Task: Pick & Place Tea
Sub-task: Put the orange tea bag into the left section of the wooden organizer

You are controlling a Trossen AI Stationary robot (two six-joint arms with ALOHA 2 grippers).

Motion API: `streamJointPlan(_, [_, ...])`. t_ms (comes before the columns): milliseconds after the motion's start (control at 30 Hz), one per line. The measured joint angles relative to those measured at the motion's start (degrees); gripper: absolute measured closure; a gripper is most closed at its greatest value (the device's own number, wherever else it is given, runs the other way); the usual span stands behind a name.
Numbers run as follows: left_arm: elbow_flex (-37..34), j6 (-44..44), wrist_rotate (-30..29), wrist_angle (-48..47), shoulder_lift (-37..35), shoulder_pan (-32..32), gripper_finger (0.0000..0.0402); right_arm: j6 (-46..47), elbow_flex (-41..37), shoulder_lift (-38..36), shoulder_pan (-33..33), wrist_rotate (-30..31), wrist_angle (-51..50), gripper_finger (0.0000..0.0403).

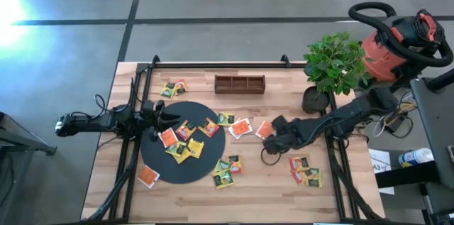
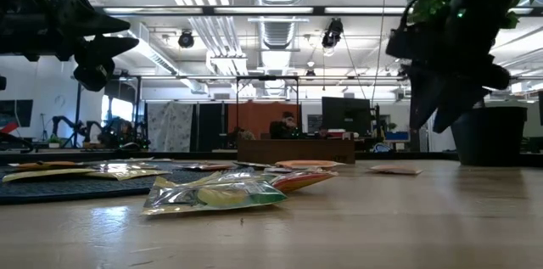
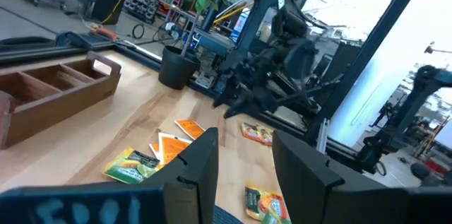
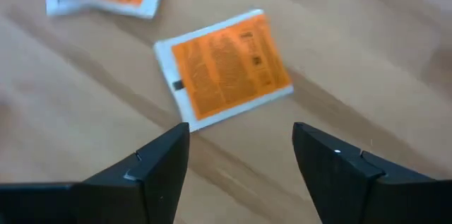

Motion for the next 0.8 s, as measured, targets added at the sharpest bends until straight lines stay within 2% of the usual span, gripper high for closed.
streamJointPlan(133, [0.0,-14.9,-0.1,4.1,0.0,0.0,0.0273,10.1,-6.6,-7.3,-1.7,-4.6,7.2,0.0154])
streamJointPlan(233, [0.0,-24.1,-0.5,7.0,0.0,0.0,0.0273,15.1,-11.0,-11.6,-1.8,-5.2,14.4,0.0154])
streamJointPlan(333, [0.0,-25.4,-1.8,9.0,0.0,0.0,0.0273,16.8,-13.5,-13.6,-1.8,-5.4,18.6,0.0154])
streamJointPlan(567, [0.0,-33.3,-11.5,15.7,0.3,0.1,0.0273,21.7,-14.7,-12.6,-1.8,-6.9,19.1,0.0154])
streamJointPlan(667, [0.2,-35.1,-12.5,16.6,1.1,0.1,0.0273,23.4,-14.8,-11.3,-1.8,-7.3,19.1,0.0154])
streamJointPlan(800, [2.3,-36.2,-13.5,14.4,6.4,0.1,0.0274,23.7,-15.0,-9.4,-3.1,-7.5,19.0,0.0154])
